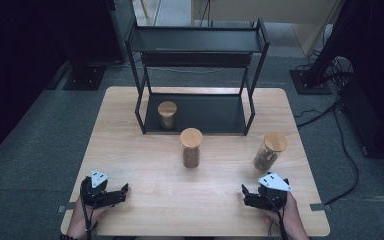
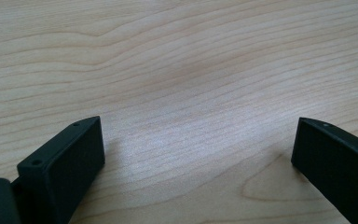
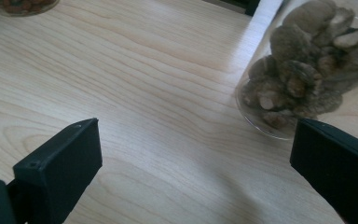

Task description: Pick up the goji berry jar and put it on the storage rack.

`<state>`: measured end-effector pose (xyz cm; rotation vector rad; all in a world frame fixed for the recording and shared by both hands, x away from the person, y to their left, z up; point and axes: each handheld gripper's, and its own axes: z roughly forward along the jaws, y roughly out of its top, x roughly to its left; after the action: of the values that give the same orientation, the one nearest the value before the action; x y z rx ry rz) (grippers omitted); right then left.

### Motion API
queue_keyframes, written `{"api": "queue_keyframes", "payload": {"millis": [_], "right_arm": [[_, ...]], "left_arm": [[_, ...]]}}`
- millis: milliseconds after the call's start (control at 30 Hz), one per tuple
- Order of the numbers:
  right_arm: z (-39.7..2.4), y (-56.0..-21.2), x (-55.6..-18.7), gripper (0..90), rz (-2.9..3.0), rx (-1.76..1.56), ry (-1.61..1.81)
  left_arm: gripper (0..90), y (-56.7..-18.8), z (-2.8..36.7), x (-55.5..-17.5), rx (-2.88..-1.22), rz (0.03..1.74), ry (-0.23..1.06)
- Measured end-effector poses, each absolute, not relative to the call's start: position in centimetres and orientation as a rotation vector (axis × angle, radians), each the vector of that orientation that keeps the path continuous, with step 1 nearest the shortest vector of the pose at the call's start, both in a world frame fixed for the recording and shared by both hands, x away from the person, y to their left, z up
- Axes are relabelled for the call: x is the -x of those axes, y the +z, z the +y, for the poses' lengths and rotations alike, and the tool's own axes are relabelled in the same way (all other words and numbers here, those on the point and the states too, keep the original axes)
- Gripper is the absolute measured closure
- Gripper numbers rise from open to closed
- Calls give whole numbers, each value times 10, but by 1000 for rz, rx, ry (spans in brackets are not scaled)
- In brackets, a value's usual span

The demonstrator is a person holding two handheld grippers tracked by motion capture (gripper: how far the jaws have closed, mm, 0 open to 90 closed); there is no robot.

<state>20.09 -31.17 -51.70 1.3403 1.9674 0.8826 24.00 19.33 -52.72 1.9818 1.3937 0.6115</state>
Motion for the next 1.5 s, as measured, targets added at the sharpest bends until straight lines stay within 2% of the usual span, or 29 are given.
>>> {"api": "queue_keyframes", "payload": {"millis": [1500], "right_arm": [[-244, -514, -221, 16, 2042, -1270, 956]], "left_arm": [[27, -527, 193, -240, -1985, 1388, 610]]}}
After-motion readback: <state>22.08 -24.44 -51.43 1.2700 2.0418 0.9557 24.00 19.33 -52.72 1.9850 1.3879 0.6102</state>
